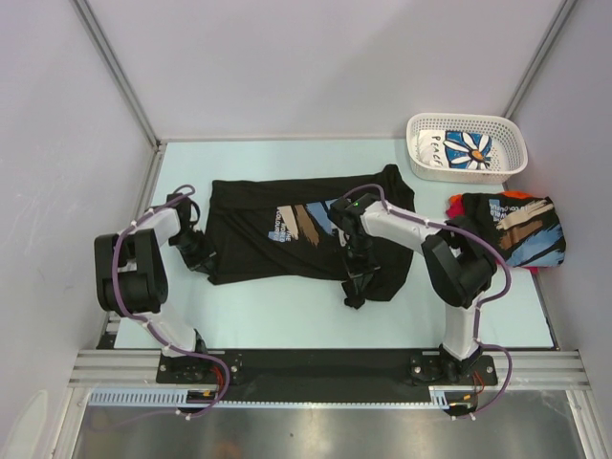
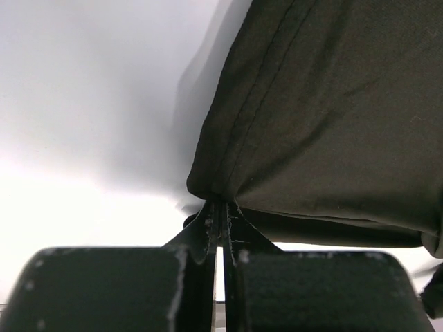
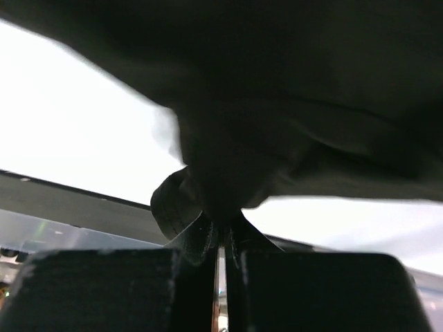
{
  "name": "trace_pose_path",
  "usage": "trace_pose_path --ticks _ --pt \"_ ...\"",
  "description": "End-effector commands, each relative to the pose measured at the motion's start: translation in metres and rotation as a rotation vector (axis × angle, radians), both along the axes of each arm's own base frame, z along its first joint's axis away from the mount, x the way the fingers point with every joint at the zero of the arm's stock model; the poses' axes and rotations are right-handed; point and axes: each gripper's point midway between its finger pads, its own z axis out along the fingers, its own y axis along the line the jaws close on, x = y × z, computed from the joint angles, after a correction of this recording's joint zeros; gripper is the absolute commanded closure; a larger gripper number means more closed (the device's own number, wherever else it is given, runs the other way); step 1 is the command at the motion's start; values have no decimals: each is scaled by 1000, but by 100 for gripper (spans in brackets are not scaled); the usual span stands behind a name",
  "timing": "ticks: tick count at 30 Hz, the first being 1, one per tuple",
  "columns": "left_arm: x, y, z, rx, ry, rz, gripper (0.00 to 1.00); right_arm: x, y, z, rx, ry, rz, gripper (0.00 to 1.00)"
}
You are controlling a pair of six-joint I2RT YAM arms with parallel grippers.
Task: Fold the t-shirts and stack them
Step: Grap the side of the flattened tshirt closest away from the robot with both arms, then fold the other side of the tshirt into a rectangle
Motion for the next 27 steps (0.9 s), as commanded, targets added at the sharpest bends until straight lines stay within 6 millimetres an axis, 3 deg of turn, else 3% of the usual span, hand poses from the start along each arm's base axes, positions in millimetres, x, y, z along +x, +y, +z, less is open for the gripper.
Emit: trace_pose_path --ticks 1,9,15,20,27 --pt "0 13 11 73 -7 -17 100 4 -42 25 -128 -11 -34 100" --pt "9 30 43 115 -60 28 100 11 -75 27 -225 -23 -84 100" --pt "37 33 73 121 -167 58 100 41 -84 34 -293 -111 -80 100" --pt "61 32 100 111 -258 67 100 74 -83 53 -314 -236 -99 100" --pt "82 31 112 87 -291 68 100 123 -87 79 -359 -431 -118 100"
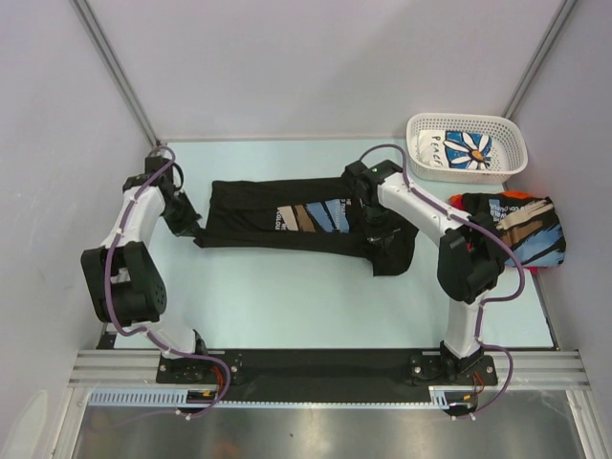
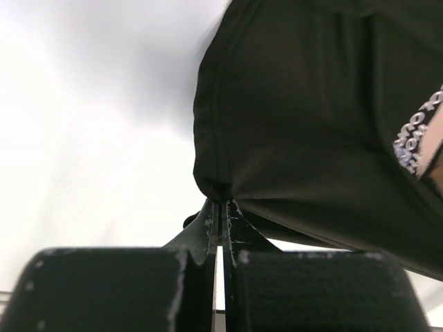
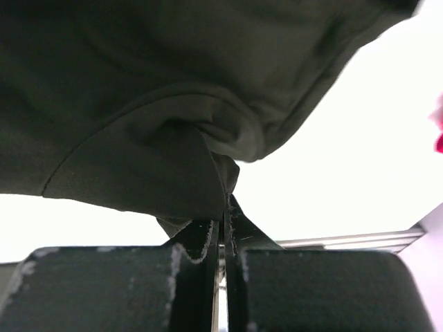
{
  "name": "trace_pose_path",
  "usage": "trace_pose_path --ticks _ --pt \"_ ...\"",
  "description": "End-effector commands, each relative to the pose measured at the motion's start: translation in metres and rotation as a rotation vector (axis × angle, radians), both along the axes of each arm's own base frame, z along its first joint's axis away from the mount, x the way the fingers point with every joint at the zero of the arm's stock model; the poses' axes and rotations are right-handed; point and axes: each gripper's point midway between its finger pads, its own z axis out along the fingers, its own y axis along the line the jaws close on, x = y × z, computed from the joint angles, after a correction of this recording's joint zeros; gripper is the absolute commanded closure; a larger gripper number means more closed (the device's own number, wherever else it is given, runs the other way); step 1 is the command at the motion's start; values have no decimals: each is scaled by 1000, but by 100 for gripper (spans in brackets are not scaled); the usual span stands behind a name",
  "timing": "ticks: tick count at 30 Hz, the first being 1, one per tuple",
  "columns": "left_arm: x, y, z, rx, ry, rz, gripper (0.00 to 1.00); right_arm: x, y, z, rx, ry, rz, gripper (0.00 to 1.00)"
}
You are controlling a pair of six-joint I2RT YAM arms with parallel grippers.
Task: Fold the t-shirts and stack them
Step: Fold the other side of the tshirt into a rectangle
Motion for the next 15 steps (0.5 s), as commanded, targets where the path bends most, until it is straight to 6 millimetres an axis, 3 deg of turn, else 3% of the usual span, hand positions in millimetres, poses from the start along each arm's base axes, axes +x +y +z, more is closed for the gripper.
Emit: trace_pose_path --ticks 1,7,11,12,15 --pt "22 5 19 -1 -63 22 100 40 -19 23 -117 -157 -1 100" --pt "54 2 16 -45 -76 6 100 75 -29 17 -231 -228 -12 100" --pt "75 0 6 -67 -63 -9 98 94 -33 -5 -322 -233 -3 100" --pt "79 0 -5 -76 -37 -8 95 101 -38 -6 -350 -249 -11 100" --pt "98 0 -7 -79 -44 -10 94 124 -41 -7 -408 -311 -19 100"
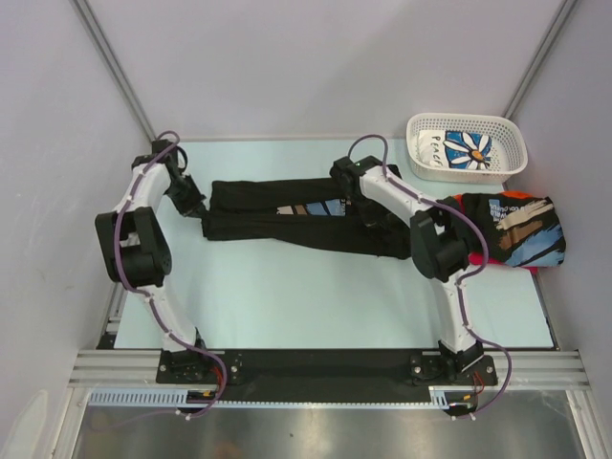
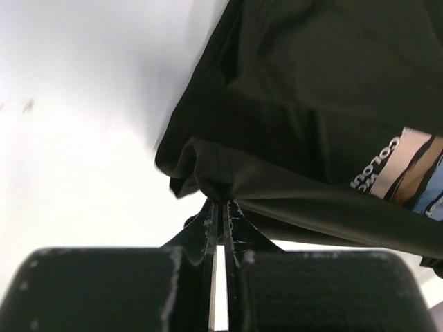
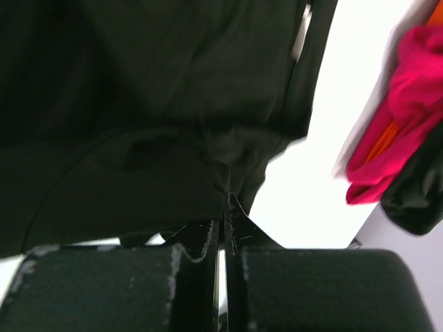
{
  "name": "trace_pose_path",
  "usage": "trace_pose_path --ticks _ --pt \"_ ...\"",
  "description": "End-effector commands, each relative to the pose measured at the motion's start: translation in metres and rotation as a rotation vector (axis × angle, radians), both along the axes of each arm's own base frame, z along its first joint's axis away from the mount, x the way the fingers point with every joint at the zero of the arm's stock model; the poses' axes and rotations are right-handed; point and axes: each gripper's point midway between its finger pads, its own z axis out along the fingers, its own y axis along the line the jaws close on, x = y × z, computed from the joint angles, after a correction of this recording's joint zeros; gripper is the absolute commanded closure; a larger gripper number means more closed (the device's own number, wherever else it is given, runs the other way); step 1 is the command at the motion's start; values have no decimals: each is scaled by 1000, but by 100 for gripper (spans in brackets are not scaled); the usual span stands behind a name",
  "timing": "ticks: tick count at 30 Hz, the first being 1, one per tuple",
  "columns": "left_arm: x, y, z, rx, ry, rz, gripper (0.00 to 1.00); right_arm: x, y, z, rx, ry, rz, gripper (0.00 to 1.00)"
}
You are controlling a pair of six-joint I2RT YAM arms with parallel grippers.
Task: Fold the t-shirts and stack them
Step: Fold the other side of the tshirt into a rectangle
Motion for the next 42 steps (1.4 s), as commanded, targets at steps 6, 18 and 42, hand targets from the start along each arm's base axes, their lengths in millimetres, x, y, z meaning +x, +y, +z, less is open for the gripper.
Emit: trace_pose_path --ticks 6,18,42 --pt "64 -3 -13 -33 -11 -20 68 83 -15 24 -143 -240 -16 100" --pt "82 -5 1 -45 -55 -45 0 106 3 11 -127 -292 0 99" --pt "68 -103 33 -144 -159 -294 0 124 -7 42 -124 -481 -68 5"
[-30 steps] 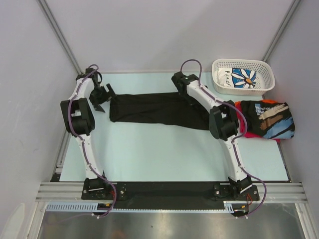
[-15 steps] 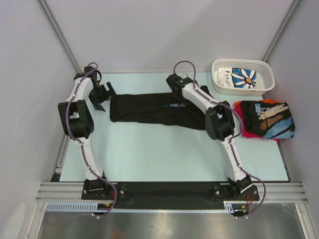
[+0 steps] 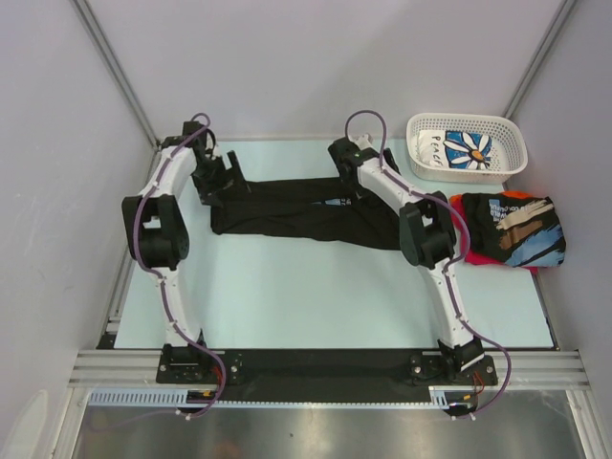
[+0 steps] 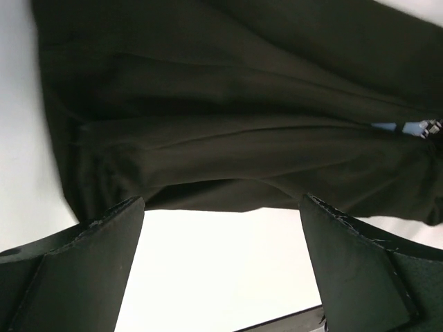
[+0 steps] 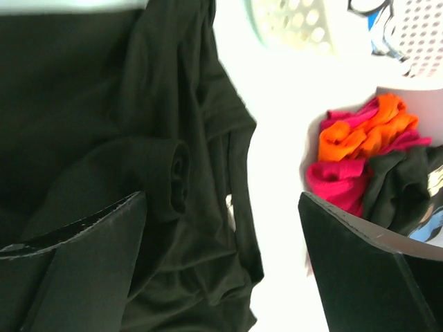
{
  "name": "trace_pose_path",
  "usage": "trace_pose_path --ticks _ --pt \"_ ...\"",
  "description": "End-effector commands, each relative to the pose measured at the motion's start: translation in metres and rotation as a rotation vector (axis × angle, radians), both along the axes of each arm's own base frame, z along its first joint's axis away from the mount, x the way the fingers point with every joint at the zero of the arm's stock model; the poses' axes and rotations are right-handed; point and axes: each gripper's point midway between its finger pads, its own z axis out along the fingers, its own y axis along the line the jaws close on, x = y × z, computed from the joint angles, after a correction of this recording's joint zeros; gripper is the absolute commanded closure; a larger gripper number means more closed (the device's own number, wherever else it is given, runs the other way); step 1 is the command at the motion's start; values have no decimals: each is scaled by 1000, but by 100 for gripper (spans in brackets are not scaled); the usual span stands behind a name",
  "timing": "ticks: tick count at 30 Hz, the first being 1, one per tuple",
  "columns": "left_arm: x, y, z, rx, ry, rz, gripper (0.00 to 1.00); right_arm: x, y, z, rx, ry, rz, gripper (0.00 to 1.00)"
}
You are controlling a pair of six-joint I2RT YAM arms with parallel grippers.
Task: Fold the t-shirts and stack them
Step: Fold the other side of the tshirt into a rectangle
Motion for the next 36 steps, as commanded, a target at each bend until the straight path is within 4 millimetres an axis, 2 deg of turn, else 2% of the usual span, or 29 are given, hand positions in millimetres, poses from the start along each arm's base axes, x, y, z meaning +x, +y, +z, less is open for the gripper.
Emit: trace_pose_path --ticks 1,2,3,5,6,7,8,9,10,11,12,14,16,17,19,20,23,26,29,30,36 --pt "4 -37 29 -35 -106 -114 0 -11 8 38 99 -84 -17 7" --pt "4 -40 31 -36 -111 -124 0 -13 10 44 115 -99 -17 8" --pt "3 -44 31 -38 -111 -132 0 -14 11 48 132 -103 -15 14" --pt "4 -47 34 -39 -124 -145 0 -19 16 70 170 -149 -5 22" --pt "2 -49 35 -46 -126 -153 0 -20 16 76 170 -168 -7 23" --pt "2 -50 36 -49 -135 -162 0 -23 17 98 191 -215 -1 23" --pt "1 -50 37 -47 -137 -165 0 -25 17 107 191 -241 2 24" --pt "-1 -50 37 -37 -144 -174 0 -24 26 122 216 -297 25 23" --pt "-1 -48 36 -30 -147 -176 1 -28 25 120 208 -296 43 23" --pt "-1 -46 36 -15 -150 -175 0 -32 25 141 218 -334 72 22" --pt "-2 -42 36 4 -149 -175 0 -29 31 143 258 -356 95 22" --pt "-5 -34 32 52 -131 -167 0 -34 28 131 274 -321 89 22" --pt "-7 -23 27 109 -112 -152 0 -43 19 105 295 -233 47 22" --pt "-12 -17 24 130 -88 -148 0 -54 15 84 291 -160 13 22" --pt "-16 -4 19 192 -64 -127 0 -63 8 61 319 -82 -12 23" --pt "-20 2 16 209 -44 -121 0 -74 3 44 328 -26 -27 23" --pt "-28 20 12 252 -19 -86 0 -86 -10 19 372 32 -75 23" --pt "-34 33 7 279 3 -64 0 -90 -16 4 455 82 -96 25" --pt "-40 39 2 312 23 -61 0 -90 -27 -10 461 112 -119 25" --pt "-41 51 1 318 31 -35 0 -90 -28 -14 457 118 -115 25" --pt "-44 63 -8 370 64 -37 0 -81 -25 -32 482 159 -100 27"
